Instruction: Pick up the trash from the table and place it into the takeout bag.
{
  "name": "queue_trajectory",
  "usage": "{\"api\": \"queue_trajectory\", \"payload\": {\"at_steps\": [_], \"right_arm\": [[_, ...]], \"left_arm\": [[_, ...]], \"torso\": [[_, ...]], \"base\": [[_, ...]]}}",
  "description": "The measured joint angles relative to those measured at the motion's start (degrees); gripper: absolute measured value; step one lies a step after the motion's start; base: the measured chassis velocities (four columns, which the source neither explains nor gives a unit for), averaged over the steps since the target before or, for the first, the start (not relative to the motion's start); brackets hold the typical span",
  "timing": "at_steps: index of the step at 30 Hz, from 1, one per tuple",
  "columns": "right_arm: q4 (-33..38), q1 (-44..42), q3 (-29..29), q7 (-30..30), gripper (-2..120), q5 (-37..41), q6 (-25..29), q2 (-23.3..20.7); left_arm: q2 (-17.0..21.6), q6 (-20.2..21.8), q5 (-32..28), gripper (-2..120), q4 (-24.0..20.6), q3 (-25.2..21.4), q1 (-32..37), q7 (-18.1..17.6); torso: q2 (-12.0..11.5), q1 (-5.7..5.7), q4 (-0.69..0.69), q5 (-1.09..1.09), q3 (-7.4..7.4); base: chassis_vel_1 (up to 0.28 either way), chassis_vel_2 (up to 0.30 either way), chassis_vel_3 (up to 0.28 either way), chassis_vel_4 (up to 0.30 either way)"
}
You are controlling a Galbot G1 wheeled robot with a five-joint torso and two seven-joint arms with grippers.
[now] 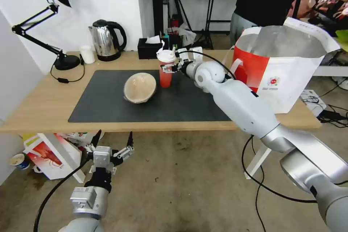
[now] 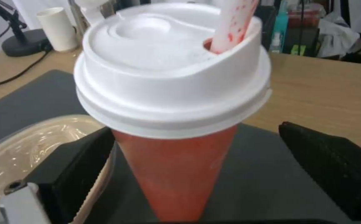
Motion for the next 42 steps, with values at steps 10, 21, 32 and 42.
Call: {"api": "queue_trajectory", "payload": {"at_steps": [10,21,32,42], "right_arm": [[-1.97,0.06,-0.05,-1.71,100,-0.72,0.35,1.73],[-4.08,-0.07,-0.13,-3.74,85,-1.02,3.8,2.82],[-3.37,-1.01,-0.16,-4.1,51,-1.21,4.59,1.73],[-1.79,-1.86,0.11,-3.95,30,-1.07,4.63,0.55]], "left_arm": [[0.0,0.0,0.0,100,0.0,0.0,0.0,0.0],[0.0,0.0,0.0,100,0.0,0.0,0.0,0.0],[0.0,0.0,0.0,100,0.0,0.0,0.0,0.0],[0.0,0.0,0.0,100,0.0,0.0,0.0,0.0]], "torso": [[0.0,0.0,0.0,0.0,0.0],[0.0,0.0,0.0,0.0,0.0],[0.0,-0.01,0.01,0.0,-0.01],[0.0,0.0,0.01,0.01,0.0]], "base": [[0.0,0.0,0.0,0.0],[0.0,0.0,0.0,0.0],[0.0,0.0,0.0,0.0],[0.0,0.0,0.0,0.0]]}}
